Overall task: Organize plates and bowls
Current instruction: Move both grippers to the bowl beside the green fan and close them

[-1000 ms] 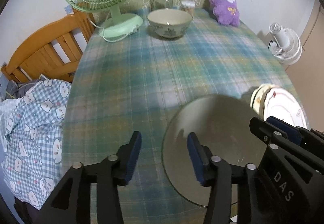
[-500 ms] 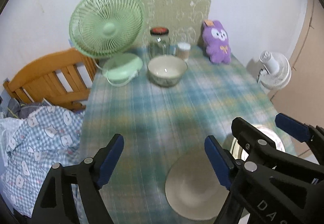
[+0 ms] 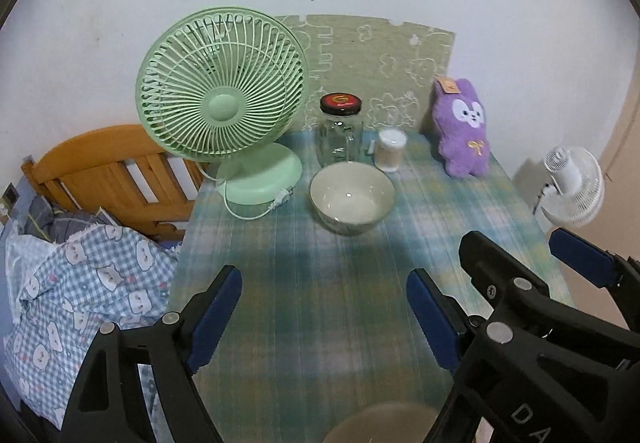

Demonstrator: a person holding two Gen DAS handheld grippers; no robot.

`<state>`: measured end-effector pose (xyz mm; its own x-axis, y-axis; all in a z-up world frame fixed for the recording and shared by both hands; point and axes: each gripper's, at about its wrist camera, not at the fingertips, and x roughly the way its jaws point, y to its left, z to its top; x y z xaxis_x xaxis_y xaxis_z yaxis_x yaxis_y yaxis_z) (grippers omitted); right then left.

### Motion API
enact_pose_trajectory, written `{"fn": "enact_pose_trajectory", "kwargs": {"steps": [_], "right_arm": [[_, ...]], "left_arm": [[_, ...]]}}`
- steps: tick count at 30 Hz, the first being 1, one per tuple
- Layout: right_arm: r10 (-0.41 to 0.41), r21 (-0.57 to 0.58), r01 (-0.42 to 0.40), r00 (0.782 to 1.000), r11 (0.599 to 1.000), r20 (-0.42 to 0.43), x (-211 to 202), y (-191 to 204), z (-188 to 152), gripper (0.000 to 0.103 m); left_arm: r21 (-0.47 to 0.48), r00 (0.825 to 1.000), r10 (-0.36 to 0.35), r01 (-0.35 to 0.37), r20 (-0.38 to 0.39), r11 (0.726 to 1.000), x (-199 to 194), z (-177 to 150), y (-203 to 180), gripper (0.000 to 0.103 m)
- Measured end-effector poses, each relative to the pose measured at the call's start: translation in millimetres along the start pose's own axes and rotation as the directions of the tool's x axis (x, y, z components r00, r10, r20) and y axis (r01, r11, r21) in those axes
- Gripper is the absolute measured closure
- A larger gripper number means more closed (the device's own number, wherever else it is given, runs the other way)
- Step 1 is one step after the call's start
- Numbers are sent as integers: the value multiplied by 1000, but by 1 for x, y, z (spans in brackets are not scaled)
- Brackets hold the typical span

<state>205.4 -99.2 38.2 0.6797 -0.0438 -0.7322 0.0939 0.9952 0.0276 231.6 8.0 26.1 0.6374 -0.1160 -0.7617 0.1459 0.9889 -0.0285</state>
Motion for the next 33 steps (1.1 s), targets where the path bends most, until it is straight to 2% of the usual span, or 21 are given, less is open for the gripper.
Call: {"fn": "enact_pose_trajectory", "kwargs": {"steps": [7,14,17,19,21,24,26,30,33], "right_arm": [[37,-43,-38,999,998,-20,53,-14,37,24],[76,-58,-77,997,995,-21,106,-21,67,24],[103,-44,-105,994,994,-33,126,-23,74,24],[110,-48,-111,993,993,-34,141,-23,79,25],[108,-60,-111,993,992,-39,153,-21,82,31],[107,-59,-111,992,992,-70,178,-20,84,34],[111,-42,-115,991,993,-78,187,-21,84,34],[120,-38,-124,988,991,-97,210,-20,82,35],[122,-47,-128,985,991,-121,228,-17,80,47]], "left_arm": [[-48,998,60,-61,-27,997,42,29,-11,18],[-78,992,122,-122,1,989,81,57,-14,19],[-106,992,123,-124,-19,987,97,63,-11,25],[-119,992,126,-129,-25,985,106,65,-11,26],[-120,990,139,-141,-31,983,118,67,-10,27],[-111,987,152,-157,-53,981,138,69,-10,36],[-114,988,136,-143,-70,983,150,70,-8,44],[-117,985,144,-155,-94,981,171,68,-7,47],[-115,980,152,-167,-127,979,188,65,-5,54]]}}
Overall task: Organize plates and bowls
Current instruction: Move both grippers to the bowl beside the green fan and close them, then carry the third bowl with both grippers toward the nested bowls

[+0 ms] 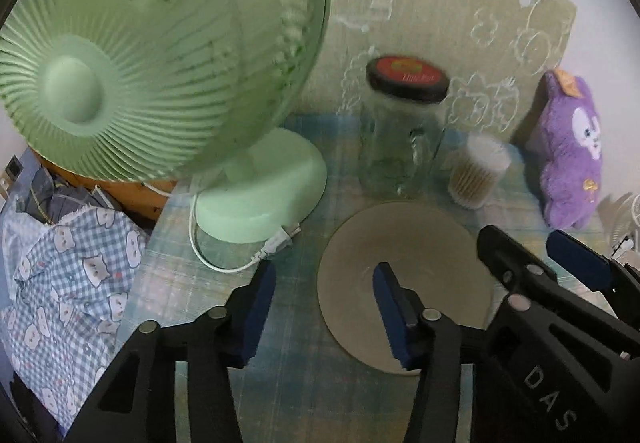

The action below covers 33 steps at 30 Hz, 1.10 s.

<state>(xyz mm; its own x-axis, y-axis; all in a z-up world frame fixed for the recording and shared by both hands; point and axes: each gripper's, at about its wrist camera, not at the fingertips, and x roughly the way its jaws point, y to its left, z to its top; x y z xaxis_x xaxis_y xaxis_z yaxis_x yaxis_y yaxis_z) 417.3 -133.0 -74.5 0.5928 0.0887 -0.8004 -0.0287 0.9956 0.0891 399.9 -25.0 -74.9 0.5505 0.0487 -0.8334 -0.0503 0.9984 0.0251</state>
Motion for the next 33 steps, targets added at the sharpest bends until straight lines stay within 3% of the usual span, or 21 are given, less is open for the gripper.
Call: {"fn": "enact_pose_trajectory", "kwargs": {"steps": [9,14,17,33], "right_arm": [[-9,13,9,999,1000,-43,37,-2,-3,59],[0,10,1,998,1000,-66,49,-1,-3,77],[-4,7,5,997,1000,-74,55,0,-4,80],[-30,13,31,996,999,-90,45,1,-6,84]], "left_arm": [[10,999,14,-13,-36,1000,33,-1,-2,69],[25,999,18,-17,-43,1000,42,-2,-5,80],[25,998,17,-15,-54,1000,47,-3,-5,85],[11,997,11,-10,-71,1000,40,-6,-4,86]]}}
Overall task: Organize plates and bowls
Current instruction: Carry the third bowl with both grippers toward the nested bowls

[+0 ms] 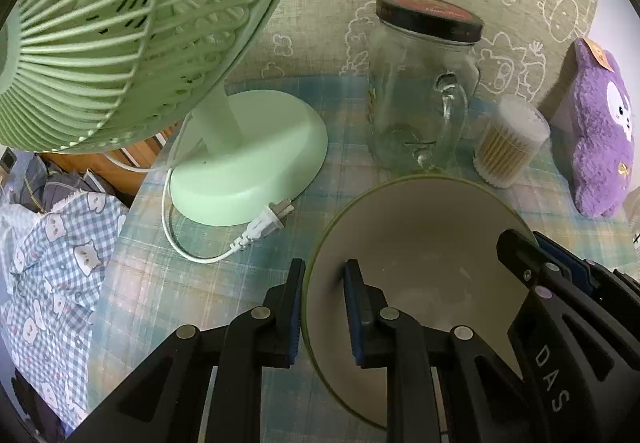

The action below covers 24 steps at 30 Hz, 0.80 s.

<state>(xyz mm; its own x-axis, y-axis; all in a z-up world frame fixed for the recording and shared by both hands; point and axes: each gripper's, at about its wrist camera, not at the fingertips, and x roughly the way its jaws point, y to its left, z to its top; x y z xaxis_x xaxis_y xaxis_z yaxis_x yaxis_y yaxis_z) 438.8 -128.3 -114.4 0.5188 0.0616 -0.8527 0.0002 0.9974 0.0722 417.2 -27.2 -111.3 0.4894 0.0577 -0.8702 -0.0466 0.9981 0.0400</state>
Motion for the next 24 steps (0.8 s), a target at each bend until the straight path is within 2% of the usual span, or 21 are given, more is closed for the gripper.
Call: {"fn": "enact_pose_trajectory", "kwargs": {"steps": [14,24], "right_arm": [[-25,24,24,1000,999,15,-48,4,-23,84],[-63,66,60,996,996,55,-113,16,-47,84]], "left_arm": [[22,999,-27,26,28,999,-45,-18,3,86],[70,995,-69,65,69,995,-98,-34,14,86]]}}
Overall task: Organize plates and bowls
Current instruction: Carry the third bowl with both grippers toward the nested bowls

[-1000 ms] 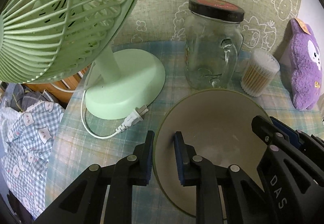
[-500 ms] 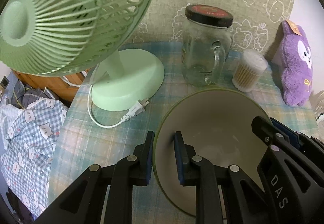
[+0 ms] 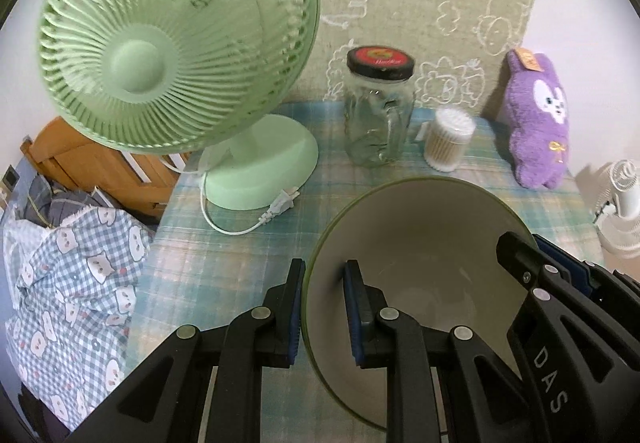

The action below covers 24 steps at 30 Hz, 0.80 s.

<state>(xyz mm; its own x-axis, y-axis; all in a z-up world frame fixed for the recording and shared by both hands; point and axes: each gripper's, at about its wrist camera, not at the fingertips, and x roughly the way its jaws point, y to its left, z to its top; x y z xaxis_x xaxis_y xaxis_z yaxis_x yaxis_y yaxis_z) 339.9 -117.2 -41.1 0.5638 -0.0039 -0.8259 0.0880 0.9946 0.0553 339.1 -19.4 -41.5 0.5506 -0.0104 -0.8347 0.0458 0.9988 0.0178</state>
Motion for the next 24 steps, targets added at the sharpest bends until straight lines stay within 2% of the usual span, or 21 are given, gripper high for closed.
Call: {"fn": "enact_pose_trajectory", "kwargs": {"steps": [12,24], "right_arm": [[-41,32,40,998,999,40,-77,17,-45,84],[-87,68,84,995,994,43,-129,28,-105,84]], "left_arm": [[45,998,-50,48,41,998,-69,-35,23,86],[102,995,-93,88,45,991,-111,-84,37,86]]}}
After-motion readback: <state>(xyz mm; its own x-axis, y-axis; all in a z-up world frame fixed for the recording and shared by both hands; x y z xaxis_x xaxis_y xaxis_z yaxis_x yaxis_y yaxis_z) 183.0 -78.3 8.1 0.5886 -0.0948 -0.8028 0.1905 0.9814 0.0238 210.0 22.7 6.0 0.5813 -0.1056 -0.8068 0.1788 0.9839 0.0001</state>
